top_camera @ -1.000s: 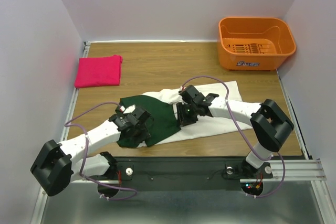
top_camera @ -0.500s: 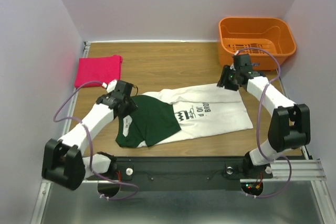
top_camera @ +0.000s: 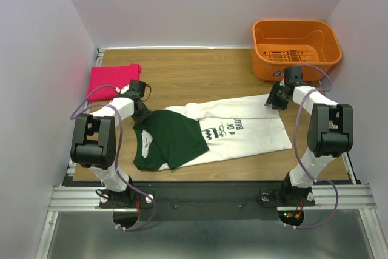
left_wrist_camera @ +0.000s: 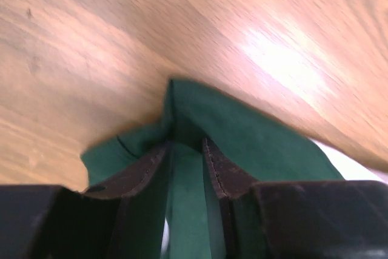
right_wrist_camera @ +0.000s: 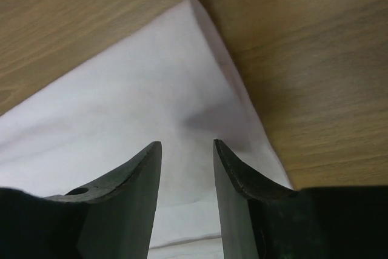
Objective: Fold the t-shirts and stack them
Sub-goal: Fold the tshirt
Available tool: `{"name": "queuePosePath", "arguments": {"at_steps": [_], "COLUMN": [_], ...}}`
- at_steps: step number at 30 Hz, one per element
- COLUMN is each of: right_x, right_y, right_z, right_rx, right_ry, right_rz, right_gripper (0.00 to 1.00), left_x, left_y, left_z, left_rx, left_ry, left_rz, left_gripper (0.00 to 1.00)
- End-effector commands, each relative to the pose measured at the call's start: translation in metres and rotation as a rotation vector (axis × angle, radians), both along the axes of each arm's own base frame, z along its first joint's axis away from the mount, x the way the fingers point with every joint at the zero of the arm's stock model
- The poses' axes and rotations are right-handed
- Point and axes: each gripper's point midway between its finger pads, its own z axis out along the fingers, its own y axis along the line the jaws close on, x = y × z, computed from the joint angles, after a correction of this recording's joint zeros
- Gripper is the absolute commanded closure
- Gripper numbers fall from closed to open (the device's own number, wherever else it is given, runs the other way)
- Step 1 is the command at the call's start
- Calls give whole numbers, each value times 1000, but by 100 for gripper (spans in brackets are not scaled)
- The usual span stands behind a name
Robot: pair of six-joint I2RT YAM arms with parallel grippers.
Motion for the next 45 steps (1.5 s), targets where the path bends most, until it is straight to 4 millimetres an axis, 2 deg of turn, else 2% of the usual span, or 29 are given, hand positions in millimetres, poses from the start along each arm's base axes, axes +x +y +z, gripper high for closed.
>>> {"name": "queuePosePath", "arguments": {"at_steps": [1, 2, 5, 7, 10, 11, 13, 14, 17, 18, 22, 23, 25, 26, 30, 32, 35, 38, 40, 41, 42, 43, 45], "right_x": [-6, -12, -24, -27, -27, -25, -24, -23, -20, -18, -25, -27, -29, -29, -27, -27, -33, -53, -74, -91, -117, -115, -146], "right_y": [-22, -24, -40, -44, -40, -35, -30, -19, -2, 10, 45, 53, 62, 63, 47, 39, 40, 43, 44, 44, 54, 55, 67], "right_z": [-20, -26, -32, -26, -1, 14, 30, 36, 54, 54, 42, 35, 29, 27, 9, 4, -8, -26, -37, -45, -53, -46, -54], "right_rx": [2, 13, -3, -25, -18, -11, -14, -23, -53, -70, -124, -124, -176, -189, -278, -316, -307, -275, -243, -226, -148, -141, -40], "right_ry": [22, 41, 62, 49, -14, -51, -87, -103, -142, -138, -78, -57, -43, -37, 15, 29, 65, 129, 201, 254, 319, 299, 357], "right_rz": [-82, -94, -149, -149, -116, -100, -77, -35, 41, 104, 229, 253, 272, 276, 240, 215, 224, 237, 209, 205, 210, 198, 200], "right_gripper": [55, 55, 53, 53, 50, 48, 47, 46, 45, 44, 44, 44, 44, 44, 44, 44, 44, 44, 44, 44, 44, 44, 44], "left_x": [1, -5, -10, -9, -1, 6, 6, 9, 6, 4, -4, -4, -5, -7, -6, -5, -1, 6, 11, 13, 27, 27, 47], "left_y": [18, 23, 33, 34, 32, 28, 23, 11, -15, -38, -81, -84, -93, -98, -111, -112, -111, -112, -113, -113, -120, -119, -123], "left_z": [-11, -20, -29, -24, 1, 20, 38, 57, 80, 85, 78, 68, 62, 57, 37, 26, 17, 4, 0, -8, -5, -5, -4], "left_rx": [8, 19, 27, 31, 28, 33, 55, 54, 48, 29, -6, 9, 11, 15, 26, 41, 63, 99, 115, 136, 147, 162, 197], "left_ry": [7, 35, 63, 54, -8, -62, -96, -145, -200, -216, -184, -156, -135, -123, -71, -49, -29, 0, 6, 28, 13, 16, 5], "left_rz": [28, 40, 65, 64, 50, 41, 31, 1, -32, -78, -176, -178, -196, -206, -236, -245, -252, -273, -288, -323, -362, -382, -413], "left_gripper": [62, 63, 63, 62, 55, 52, 45, 44, 40, 40, 40, 40, 40, 39, 39, 40, 41, 41, 42, 43, 43, 43, 43]}}
